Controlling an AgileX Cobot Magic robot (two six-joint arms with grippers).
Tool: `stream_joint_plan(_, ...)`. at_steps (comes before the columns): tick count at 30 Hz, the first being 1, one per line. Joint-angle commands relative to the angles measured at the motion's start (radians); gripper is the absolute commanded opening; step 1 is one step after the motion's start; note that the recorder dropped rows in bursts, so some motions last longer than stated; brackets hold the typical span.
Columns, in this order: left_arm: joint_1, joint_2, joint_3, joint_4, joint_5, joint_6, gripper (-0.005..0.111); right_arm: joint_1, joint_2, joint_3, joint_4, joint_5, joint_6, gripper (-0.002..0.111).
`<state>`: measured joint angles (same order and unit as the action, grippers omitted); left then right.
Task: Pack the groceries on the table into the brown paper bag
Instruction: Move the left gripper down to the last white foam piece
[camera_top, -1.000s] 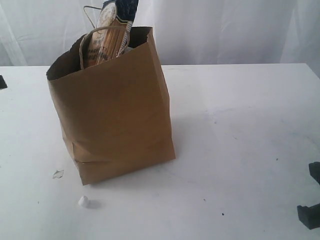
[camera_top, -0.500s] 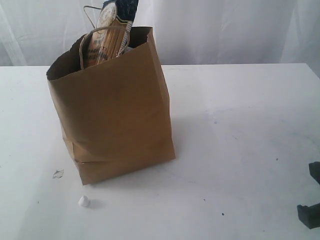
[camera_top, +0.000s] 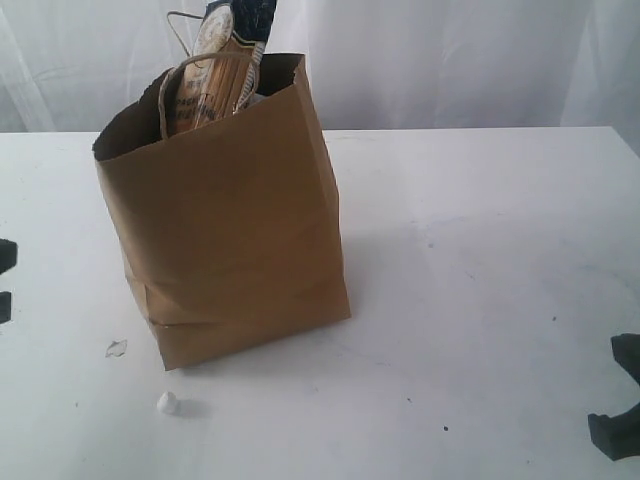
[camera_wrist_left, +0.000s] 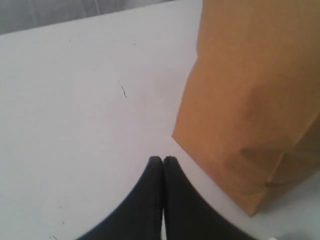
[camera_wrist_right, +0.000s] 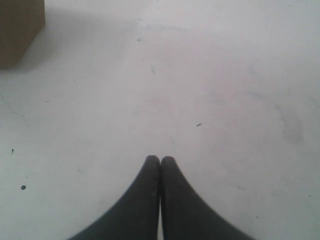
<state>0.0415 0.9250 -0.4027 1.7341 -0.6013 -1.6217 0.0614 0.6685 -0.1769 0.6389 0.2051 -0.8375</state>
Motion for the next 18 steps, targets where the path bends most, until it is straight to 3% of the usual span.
stream_joint_plan(1, -0.102, -0.006, 0.044, 0.010, -0.003, -0.149, 0.000, 0.002, 0.004, -0.007, -0.004, -0.008, 0.005, 0.000)
stream_joint_plan(5, -0.194, -0.006, 0.100, 0.010, -0.112, -0.197, 0.000, 0.002, 0.004, -0.007, -0.004, -0.008, 0.005, 0.000)
stream_joint_plan(9, -0.266, -0.004, 0.138, 0.010, -0.015, -0.135, 0.000, 0.002, 0.007, -0.007, -0.004, -0.010, 0.005, 0.000)
stream_joint_plan(13, -0.276, -0.004, 0.146, 0.010, 0.018, 0.174, 0.001, 0.002, 0.007, -0.007, -0.004, -0.010, 0.005, 0.000)
stream_joint_plan(15, -0.276, 0.009, 0.153, 0.010, 0.012, 0.414, 0.009, 0.002, 0.007, -0.007, -0.004, -0.010, 0.005, 0.000)
stream_joint_plan(18, -0.277, 0.054, 0.168, 0.010, -0.038, 0.587, 0.028, 0.002, 0.007, -0.007, -0.004, -0.010, 0.005, 0.000)
